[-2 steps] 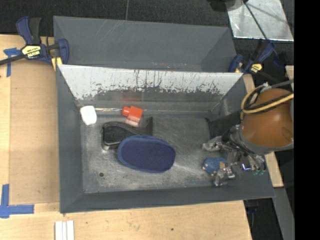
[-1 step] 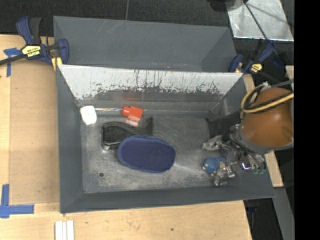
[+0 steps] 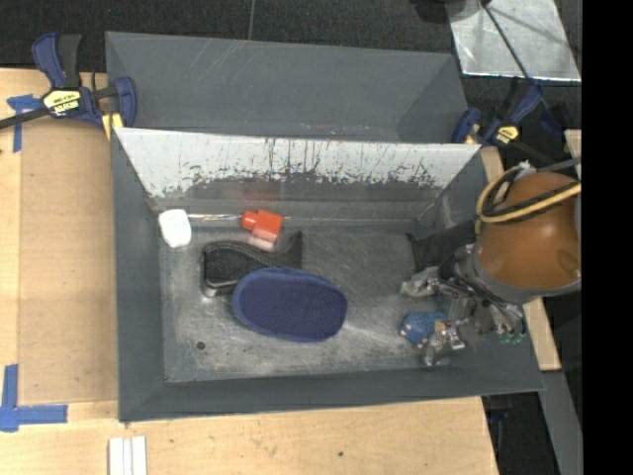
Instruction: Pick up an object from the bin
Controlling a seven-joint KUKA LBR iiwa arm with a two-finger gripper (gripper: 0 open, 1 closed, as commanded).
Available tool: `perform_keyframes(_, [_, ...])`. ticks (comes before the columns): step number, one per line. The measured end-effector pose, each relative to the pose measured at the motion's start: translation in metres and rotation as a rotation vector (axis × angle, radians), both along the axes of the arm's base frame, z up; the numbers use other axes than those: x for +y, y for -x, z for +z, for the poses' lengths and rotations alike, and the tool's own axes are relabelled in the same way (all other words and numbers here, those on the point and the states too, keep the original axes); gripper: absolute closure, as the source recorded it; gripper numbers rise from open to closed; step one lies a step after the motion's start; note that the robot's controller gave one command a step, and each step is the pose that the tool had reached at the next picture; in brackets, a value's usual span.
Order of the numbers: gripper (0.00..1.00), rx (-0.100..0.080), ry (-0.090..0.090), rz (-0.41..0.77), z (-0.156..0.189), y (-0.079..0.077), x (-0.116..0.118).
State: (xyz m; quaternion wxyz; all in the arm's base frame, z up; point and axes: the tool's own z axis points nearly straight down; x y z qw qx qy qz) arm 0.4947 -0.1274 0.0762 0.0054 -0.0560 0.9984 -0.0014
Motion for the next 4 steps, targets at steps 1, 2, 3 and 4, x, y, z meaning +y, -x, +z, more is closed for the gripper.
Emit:
perform_keyframes(1, [0.00, -0.002, 0.001, 0.003, 0.000, -0.002, 0.000])
perform_keyframes(2, [1.00, -0.008, 0.001, 0.003, 0.002, -0.004, 0.000])
perform_keyframes(3, [1.00, 0.002, 0.000, 0.004, 0.051, -0.006, 0.000])
perform_keyframes(4, [1.00, -0.001, 0.001, 0.003, 0.124, -0.009, -0.001])
